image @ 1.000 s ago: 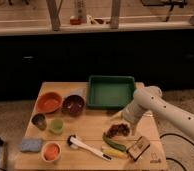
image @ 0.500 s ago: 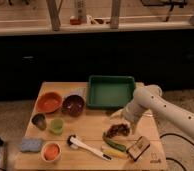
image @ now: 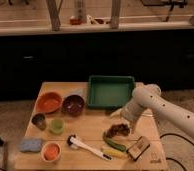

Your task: Place grapes in table surface

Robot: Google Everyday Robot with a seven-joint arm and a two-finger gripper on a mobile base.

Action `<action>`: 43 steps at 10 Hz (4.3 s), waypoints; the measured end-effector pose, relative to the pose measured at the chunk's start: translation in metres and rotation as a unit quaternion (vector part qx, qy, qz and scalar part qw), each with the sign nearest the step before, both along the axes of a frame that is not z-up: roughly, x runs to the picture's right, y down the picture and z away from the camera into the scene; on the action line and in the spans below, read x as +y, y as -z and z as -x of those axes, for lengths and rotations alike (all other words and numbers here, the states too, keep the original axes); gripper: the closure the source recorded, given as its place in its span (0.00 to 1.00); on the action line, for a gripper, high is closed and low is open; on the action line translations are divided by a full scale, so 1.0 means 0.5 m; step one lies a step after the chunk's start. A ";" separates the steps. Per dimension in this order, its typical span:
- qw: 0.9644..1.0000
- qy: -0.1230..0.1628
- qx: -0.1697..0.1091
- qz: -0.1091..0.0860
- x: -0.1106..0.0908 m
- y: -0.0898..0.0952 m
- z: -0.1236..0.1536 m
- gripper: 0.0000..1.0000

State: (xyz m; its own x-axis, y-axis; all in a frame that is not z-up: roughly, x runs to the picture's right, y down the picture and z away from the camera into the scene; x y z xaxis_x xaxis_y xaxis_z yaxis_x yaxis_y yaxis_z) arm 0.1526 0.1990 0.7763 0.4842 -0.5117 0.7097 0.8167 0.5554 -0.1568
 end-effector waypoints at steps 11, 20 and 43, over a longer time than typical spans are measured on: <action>1.000 0.008 0.007 -0.001 -0.008 0.010 0.016 0.20; 1.000 0.008 0.007 -0.002 -0.008 0.010 0.016 0.20; 1.000 0.008 0.007 -0.001 -0.008 0.010 0.016 0.20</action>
State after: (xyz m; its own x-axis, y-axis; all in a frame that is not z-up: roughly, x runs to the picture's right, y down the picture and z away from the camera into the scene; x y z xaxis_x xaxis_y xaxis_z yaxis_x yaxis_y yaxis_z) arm 0.1444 0.1952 0.7711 0.4858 -0.5216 0.7014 0.8233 0.5427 -0.1667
